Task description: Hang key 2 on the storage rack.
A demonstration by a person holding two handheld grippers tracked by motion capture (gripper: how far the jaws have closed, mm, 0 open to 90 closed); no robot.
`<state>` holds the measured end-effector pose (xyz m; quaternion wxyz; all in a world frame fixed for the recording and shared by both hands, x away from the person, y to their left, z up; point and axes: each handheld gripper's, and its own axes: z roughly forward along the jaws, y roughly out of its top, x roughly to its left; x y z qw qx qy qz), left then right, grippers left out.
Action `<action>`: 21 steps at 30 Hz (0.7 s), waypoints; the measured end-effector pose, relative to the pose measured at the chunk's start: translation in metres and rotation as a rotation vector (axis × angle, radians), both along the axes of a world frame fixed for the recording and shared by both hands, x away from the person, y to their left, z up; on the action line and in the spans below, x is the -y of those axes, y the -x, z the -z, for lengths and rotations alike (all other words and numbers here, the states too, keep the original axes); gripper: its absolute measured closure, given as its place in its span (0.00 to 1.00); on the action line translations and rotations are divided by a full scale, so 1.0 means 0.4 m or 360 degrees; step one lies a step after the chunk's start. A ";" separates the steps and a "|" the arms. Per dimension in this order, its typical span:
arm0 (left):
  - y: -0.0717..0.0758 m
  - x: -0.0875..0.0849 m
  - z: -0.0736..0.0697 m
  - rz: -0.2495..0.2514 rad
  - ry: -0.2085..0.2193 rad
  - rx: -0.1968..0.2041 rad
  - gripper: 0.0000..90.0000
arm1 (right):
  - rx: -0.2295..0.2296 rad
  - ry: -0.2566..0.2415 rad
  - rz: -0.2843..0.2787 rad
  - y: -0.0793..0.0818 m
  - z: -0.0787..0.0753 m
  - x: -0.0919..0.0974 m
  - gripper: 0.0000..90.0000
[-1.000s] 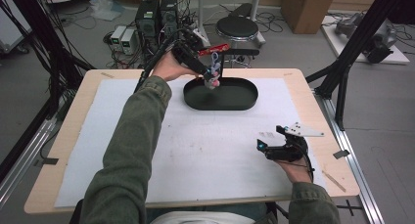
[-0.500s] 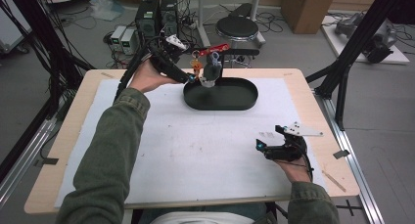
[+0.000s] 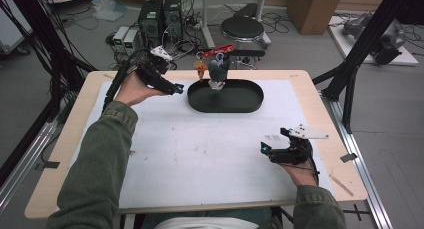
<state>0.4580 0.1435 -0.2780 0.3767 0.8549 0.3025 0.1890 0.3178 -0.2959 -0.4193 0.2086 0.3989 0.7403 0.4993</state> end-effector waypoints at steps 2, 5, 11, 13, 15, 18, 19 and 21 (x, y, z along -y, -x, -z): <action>0.007 -0.013 0.009 -0.0006 0.0001 0.0000 0.12 | 0.0018 0.0011 -0.0008 -0.002 0.001 0.000 0.01; 0.017 -0.028 0.025 -0.0011 0.0013 -0.0007 0.12 | 0.0001 0.0007 -0.0007 -0.002 0.000 -0.003 0.01; 0.049 -0.054 0.055 -0.0009 -0.0017 -0.0007 0.12 | 0.0000 0.0001 -0.0006 -0.002 0.000 -0.003 0.01; 0.063 -0.068 0.065 -0.0018 -0.0007 0.0002 0.12 | 0.0001 0.0004 -0.0006 -0.002 0.000 -0.003 0.01; 0.074 -0.081 0.071 -0.0032 0.0002 0.0011 0.12 | 0.0002 0.0004 -0.0005 -0.001 0.000 -0.003 0.01; 0.090 -0.105 0.080 -0.0045 0.0013 0.0017 0.12 | 0.0005 0.0005 -0.0003 0.000 -0.001 -0.003 0.01; 0.094 -0.109 0.083 -0.0051 0.0020 0.0017 0.12 | 0.0005 0.0005 -0.0002 0.000 -0.001 -0.003 0.01; 0.104 -0.122 0.090 -0.0063 0.0021 0.0023 0.12 | -0.0002 -0.0001 -0.0004 0.001 -0.001 -0.005 0.01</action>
